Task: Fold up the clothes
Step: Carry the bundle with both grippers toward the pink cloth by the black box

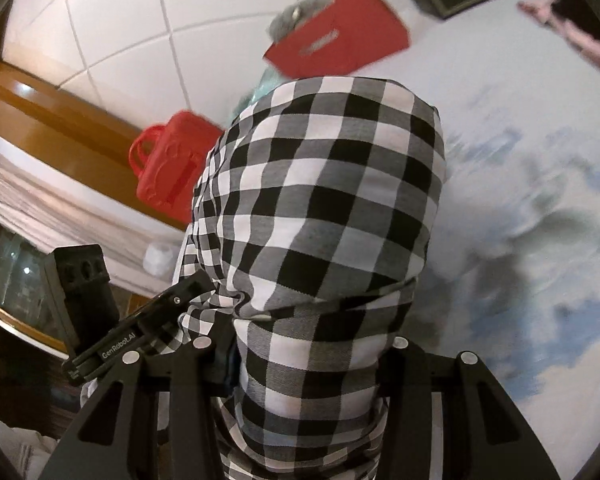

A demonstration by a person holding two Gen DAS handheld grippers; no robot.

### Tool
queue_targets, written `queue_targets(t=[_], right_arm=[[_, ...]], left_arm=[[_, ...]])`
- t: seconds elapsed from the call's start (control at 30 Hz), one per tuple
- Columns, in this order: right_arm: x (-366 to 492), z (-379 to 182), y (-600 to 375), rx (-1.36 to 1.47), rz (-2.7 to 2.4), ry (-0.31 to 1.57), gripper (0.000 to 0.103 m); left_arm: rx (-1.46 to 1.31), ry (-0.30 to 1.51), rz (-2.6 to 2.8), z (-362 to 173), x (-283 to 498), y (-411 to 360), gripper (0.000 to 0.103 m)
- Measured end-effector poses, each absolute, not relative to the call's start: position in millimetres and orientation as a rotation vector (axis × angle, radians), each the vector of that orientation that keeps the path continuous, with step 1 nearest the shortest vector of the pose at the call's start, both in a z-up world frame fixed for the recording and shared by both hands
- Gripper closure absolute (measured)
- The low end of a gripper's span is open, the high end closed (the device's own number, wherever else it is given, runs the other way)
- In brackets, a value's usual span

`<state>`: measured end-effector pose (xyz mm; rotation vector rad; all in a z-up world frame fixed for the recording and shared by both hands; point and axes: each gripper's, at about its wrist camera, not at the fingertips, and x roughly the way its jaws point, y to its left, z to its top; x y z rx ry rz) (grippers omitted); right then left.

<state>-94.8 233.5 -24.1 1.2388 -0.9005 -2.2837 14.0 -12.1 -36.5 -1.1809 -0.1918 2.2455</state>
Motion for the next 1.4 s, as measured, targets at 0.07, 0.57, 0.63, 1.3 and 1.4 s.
queue_targets(t=[0.07, 0.57, 0.63, 1.3, 1.4], right_arm=[[-93.0, -16.9, 257.9, 1.225, -2.317, -0.898, 0.059], [-141.1, 17.6, 533.3, 1.252, -2.354, -0.731, 0.059], [-153.5, 29.5, 569.7, 1.259, -2.377, -0.686, 0.059], [-292.5, -48.9, 714.3, 1.488, -2.486, -0.523, 0.000], [-281.9, -32.4, 713.9, 1.426, -2.534, -0.507, 0.000]], left_arm=[[-1.173, -0.173, 2.237, -33.4, 8.1, 16.4, 0.095], [-1.140, -0.220, 2.230, -25.1, -57.5, 290.3, 0.095], [-1.134, -0.234, 2.229, -23.7, -67.1, 324.8, 0.095], [-1.365, 0.126, 2.427, -96.6, -202.5, 476.6, 0.040], [-1.331, 0.134, 2.442, -86.8, -195.7, 472.4, 0.036]])
